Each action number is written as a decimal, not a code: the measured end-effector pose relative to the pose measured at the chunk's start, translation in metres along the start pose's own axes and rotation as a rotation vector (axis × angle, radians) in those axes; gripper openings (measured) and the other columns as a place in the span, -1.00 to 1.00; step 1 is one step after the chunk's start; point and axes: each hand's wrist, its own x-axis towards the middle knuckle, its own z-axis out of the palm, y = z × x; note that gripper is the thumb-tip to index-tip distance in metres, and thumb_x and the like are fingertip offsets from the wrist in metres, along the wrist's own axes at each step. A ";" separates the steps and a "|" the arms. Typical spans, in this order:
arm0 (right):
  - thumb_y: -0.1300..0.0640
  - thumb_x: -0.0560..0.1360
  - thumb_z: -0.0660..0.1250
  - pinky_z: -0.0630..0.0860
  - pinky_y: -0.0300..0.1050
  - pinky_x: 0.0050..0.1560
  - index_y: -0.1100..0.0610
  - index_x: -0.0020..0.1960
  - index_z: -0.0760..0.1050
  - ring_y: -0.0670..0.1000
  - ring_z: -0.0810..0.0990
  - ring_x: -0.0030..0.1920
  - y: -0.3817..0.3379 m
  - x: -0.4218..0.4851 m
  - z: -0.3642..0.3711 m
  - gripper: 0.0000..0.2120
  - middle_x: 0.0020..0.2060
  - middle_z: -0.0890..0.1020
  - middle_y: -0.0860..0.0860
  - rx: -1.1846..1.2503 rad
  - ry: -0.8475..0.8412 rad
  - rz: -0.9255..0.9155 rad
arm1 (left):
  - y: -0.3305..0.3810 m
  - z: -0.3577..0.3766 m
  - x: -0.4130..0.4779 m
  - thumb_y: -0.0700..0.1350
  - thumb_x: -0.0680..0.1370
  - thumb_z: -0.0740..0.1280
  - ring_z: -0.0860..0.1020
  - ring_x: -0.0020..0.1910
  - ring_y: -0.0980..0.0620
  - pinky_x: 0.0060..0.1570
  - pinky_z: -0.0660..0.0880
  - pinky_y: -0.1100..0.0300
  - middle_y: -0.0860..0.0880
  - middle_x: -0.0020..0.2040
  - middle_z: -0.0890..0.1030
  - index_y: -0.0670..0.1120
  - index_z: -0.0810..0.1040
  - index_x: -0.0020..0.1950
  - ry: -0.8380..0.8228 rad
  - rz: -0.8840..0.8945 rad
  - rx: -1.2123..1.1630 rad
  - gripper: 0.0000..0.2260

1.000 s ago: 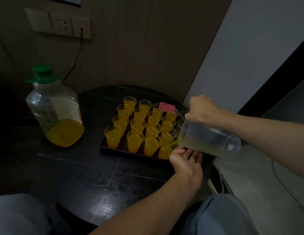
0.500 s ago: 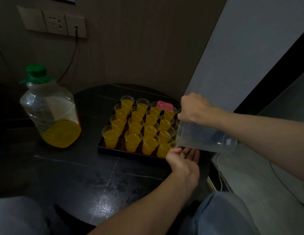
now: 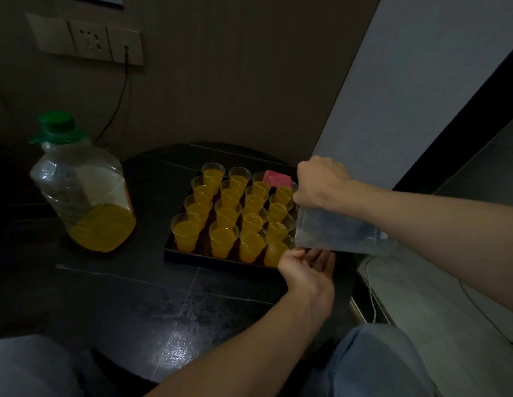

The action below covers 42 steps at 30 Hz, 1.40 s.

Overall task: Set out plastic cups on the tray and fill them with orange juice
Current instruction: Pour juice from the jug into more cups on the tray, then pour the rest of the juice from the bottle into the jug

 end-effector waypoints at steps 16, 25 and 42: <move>0.19 0.43 0.35 0.28 -0.17 -0.47 0.19 -0.39 0.41 0.09 0.49 -0.40 0.032 0.005 -0.046 -0.75 -0.43 0.49 0.08 0.429 0.210 0.194 | 0.054 0.056 -0.027 -0.23 0.58 0.10 0.60 0.14 -0.16 0.21 0.47 -0.03 -0.21 0.15 0.63 -0.12 0.55 0.22 -0.035 0.289 0.230 -0.69; 0.13 0.51 0.38 0.62 0.01 -0.29 0.22 -0.30 0.64 0.14 0.65 -0.33 0.002 0.066 -0.096 -0.74 -0.39 0.64 0.16 0.749 0.303 0.057 | 0.146 0.105 -0.050 -0.30 0.57 0.09 0.54 0.20 -0.05 0.17 0.47 0.08 -0.11 0.21 0.58 -0.04 0.51 0.24 -0.066 0.674 0.500 -0.65; -0.11 0.70 0.15 0.54 -0.06 -0.04 0.13 0.05 0.63 0.05 0.64 0.01 -0.158 0.195 -0.031 -0.61 -0.02 0.67 0.08 1.213 -0.045 -0.074 | 0.295 0.076 0.007 -0.29 0.53 0.16 0.45 0.35 -0.11 0.42 0.37 -0.15 -0.08 0.41 0.46 0.10 0.19 0.61 0.142 0.906 0.665 -0.34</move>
